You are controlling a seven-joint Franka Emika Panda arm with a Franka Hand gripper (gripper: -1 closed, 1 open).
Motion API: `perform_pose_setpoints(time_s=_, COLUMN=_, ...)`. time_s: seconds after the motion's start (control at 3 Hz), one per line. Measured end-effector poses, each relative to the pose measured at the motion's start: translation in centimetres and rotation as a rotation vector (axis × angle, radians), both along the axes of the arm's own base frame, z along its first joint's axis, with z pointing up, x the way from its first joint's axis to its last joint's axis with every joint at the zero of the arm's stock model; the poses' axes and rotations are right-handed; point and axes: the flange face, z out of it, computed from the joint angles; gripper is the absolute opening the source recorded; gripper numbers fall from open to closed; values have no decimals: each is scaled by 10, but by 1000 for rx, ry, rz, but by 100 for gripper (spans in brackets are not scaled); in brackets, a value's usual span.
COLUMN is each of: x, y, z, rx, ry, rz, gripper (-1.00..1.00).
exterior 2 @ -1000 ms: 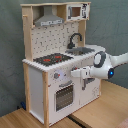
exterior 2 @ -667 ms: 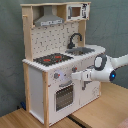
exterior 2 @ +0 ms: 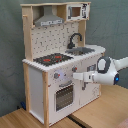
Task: Play with the kitchen
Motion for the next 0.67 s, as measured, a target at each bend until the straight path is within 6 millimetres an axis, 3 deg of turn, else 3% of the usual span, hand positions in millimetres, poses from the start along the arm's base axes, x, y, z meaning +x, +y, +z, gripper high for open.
perform_pose_setpoints(time_s=0.67, x=-19, y=14, z=0, rx=197, ry=2, rz=2, gripper=100)
